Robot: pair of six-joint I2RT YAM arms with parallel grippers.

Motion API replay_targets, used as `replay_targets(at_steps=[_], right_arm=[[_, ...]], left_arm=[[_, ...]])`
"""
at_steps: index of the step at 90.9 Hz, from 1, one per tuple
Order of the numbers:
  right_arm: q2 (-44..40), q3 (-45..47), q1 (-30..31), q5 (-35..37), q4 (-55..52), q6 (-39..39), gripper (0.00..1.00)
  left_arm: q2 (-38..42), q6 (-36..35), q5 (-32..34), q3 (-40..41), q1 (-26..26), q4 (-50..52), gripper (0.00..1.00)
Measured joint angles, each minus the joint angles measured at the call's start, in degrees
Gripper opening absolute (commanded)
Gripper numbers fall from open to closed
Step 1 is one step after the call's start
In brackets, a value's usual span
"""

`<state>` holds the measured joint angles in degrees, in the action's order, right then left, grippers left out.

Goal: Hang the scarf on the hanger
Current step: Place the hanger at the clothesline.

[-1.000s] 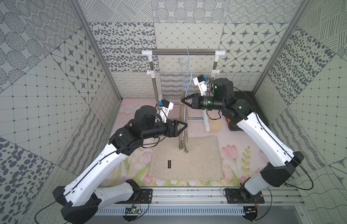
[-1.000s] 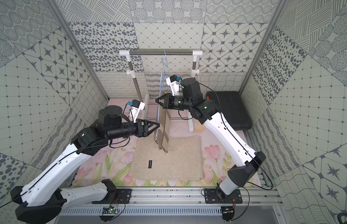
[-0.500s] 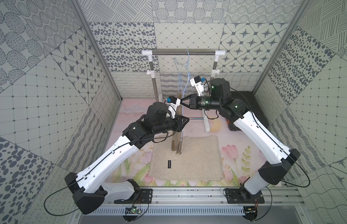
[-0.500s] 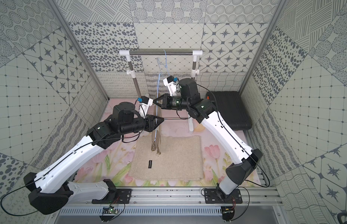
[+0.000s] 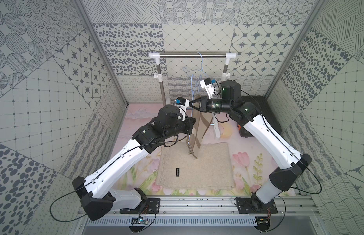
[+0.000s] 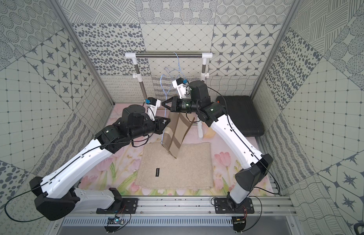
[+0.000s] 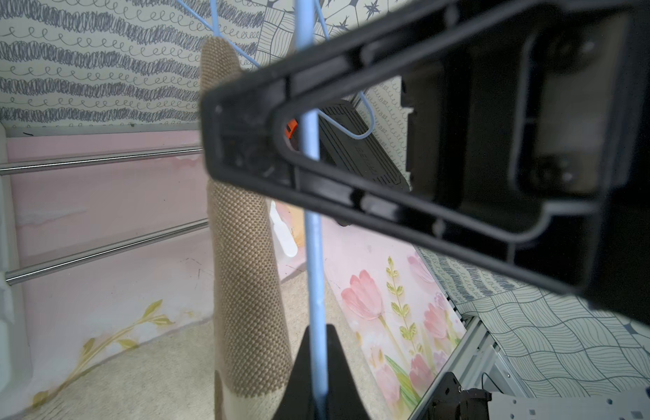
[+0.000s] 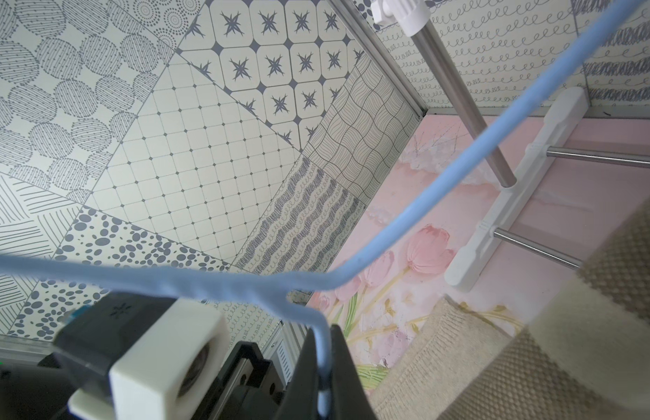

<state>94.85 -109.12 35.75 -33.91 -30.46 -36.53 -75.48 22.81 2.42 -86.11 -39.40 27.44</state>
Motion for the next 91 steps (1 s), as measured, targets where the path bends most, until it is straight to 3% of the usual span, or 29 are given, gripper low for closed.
replay_targets(at_steps=[23,37,64,91], right_arm=[[0.11,-1.73,-2.05,-2.99,1.38,1.11,0.69],[-1.22,-1.11,-5.35,-4.02,1.42,0.79,0.85],[-6.91,2.78,-12.31,-4.37,1.62,0.35,0.89],[-11.13,7.85,-15.04,-5.57,1.73,0.57,0.88]], left_arm=[[-3.02,-1.97,3.72,-5.84,0.02,4.59,0.00],[-4.90,-2.80,5.92,-11.04,0.02,9.57,0.00],[-7.30,-3.26,8.92,-19.17,0.02,20.44,0.00],[-14.73,-3.13,11.50,-36.24,0.26,34.60,0.00]])
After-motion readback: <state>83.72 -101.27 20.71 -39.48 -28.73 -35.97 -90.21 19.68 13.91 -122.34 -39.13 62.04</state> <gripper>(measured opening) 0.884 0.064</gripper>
